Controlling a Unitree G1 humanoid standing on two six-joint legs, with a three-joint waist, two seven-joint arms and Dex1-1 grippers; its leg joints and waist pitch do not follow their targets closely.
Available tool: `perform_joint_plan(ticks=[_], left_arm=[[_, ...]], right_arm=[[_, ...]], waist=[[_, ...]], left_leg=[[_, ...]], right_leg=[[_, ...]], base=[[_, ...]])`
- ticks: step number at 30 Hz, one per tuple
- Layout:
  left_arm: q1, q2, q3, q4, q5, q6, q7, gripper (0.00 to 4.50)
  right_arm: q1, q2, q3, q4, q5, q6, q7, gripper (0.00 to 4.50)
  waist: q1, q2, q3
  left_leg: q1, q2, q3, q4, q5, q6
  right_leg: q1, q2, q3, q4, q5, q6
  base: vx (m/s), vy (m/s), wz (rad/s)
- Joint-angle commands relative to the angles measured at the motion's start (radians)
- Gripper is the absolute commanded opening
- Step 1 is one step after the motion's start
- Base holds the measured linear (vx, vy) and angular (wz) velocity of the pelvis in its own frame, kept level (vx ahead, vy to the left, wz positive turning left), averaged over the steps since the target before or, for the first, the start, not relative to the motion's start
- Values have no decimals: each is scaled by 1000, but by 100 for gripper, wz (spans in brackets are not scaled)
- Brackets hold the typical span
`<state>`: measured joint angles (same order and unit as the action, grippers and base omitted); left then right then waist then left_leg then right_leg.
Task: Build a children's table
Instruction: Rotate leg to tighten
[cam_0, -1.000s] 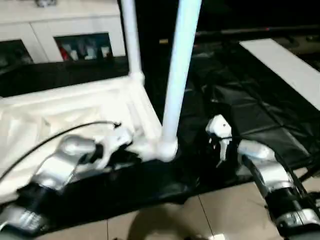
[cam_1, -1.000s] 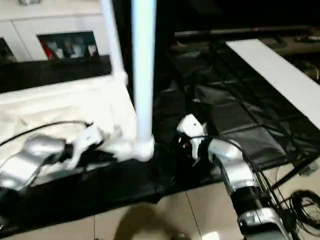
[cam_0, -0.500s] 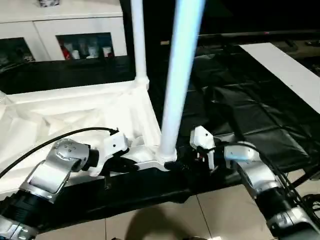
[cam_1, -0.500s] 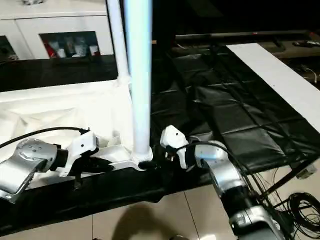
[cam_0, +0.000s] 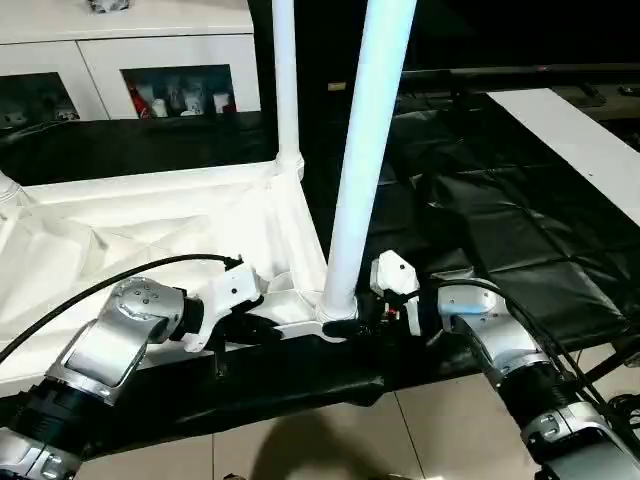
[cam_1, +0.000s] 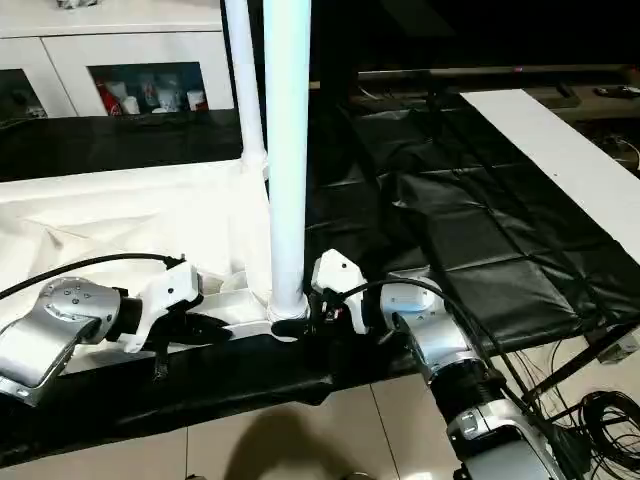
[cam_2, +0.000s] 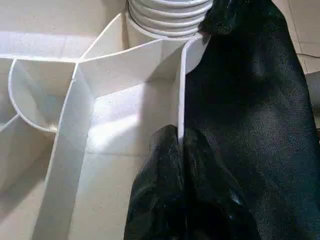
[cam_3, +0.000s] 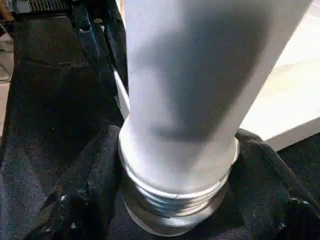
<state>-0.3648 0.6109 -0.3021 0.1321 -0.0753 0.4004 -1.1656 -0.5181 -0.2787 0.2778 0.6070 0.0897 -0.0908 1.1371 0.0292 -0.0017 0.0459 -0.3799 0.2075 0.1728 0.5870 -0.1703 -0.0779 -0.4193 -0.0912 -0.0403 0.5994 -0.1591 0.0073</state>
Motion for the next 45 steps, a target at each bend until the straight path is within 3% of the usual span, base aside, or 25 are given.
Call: perform_joint_plan(ticks=[1, 4, 9, 12, 14, 15, 16, 21, 25, 31, 33, 38, 42, 44, 45], left_arm=[[4, -6, -26, 2, -3, 19, -9, 0], [8, -3, -28, 3, -4, 19, -11, 0], [14, -26, -11, 13, -3, 43, 34, 0], [2, -85, 10, 56, 19, 62, 139, 0], [-17, -150, 26, 105, 43, 74, 247, 0], [-20, -158, 27, 112, 46, 75, 259, 0], [-29, -179, 30, 132, 55, 76, 294, 0], [-116, -300, 63, 267, 91, 97, 494, 0], [-167, -355, 75, 330, 98, 76, 558, 0], [-205, -364, 48, 384, 119, 31, 534, 0], [-207, -360, 42, 386, 120, 24, 517, 0], [-185, -315, 6, 364, 122, 23, 416, 0], [-164, -280, -17, 343, 118, 8, 338, 0], [-152, -254, -29, 324, 107, -12, 277, 0], [-147, -242, -33, 312, 100, -9, 252, 0]], right_arm=[[-25, -2, -14, 12, 3, -17, 2, 282], [-24, -1, -13, 17, 3, -22, 6, 277], [-28, 27, -38, 50, 8, 5, -60, 275], [-44, 76, -83, 107, 8, 42, -203, 274], [-48, 118, -105, 150, -5, 36, -321, 274], [-49, 124, -109, 155, -3, 38, -334, 274], [-50, 143, -123, 166, 5, 48, -370, 274], [-108, 231, -160, 272, -36, 52, -654, 274], [-151, 268, -172, 328, -56, 62, -764, 273], [-158, 291, -202, 323, -10, 8, -677, 273], [-154, 284, -211, 311, 8, -9, -644, 329], [-125, 203, -191, 241, 11, -26, -520, 379], [-89, 141, -163, 175, 19, -8, -378, 383], [-61, 90, -141, 132, 12, -12, -288, 383], [-49, 69, -133, 116, 8, -18, -252, 383]], waist=[[3, 0, -64], [3, -5, -65], [3, -4, -65], [-3, -8, -59], [-7, -7, -56], [-5, -7, -54], [-6, -10, -54], [-6, -12, -55], [-5, -11, -56], [4, -11, -59], [6, -11, -59], [4, -13, -58], [4, -12, -59], [9, -13, -63], [7, -11, -63]], left_leg=[[13, 10, 8, -68, -239, 41], [13, 10, 8, -67, -237, 42], [12, 10, 8, -67, -228, 44], [13, 8, 4, -74, -295, 8], [15, 7, 4, -75, -332, -4], [23, 7, 2, -74, -360, -15], [21, 6, 0, -76, -375, -18], [24, 1, -1, -75, -395, -24], [24, 0, -3, -76, -415, -25], [23, 2, 1, -75, -399, -5], [22, 3, 2, -76, -393, 0], [12, 4, 0, -79, -369, 7], [9, 6, 0, -79, -356, 20], [13, 8, 2, -76, -332, 25], [11, 9, 4, -76, -317, 29]], right_leg=[[54, -26, 23, -53, -186, -249], [54, -25, 23, -53, -189, -247], [54, -26, 23, -51, -185, -249], [53, -27, 23, -61, -306, -218], [45, -28, 24, -68, -369, -194], [40, -27, 23, -74, -408, -181], [41, -28, 22, -77, -436, -169], [34, -27, 19, -87, -493, -138], [32, -28, 15, -92, -512, -115], [31, -27, 19, -89, -446, -134], [32, -28, 19, -89, -441, -140], [42, -29, 17, -86, -428, -141], [45, -30, 18, -84, -414, -149], [46, -31, 21, -81, -373, -160], [45, -28, 22, -75, -324, -183]], base=[[0, 0, 0], [0, 0, 0], [0, 0, 0], [0, 0, 0], [0, 0, 0], [0, 0, 0], [0, 0, 0], [0, 0, 0], [0, 0, 0], [0, 0, 0], [0, 0, 0], [0, 0, 0], [0, 0, 0], [0, 0, 0], [0, 0, 0]])
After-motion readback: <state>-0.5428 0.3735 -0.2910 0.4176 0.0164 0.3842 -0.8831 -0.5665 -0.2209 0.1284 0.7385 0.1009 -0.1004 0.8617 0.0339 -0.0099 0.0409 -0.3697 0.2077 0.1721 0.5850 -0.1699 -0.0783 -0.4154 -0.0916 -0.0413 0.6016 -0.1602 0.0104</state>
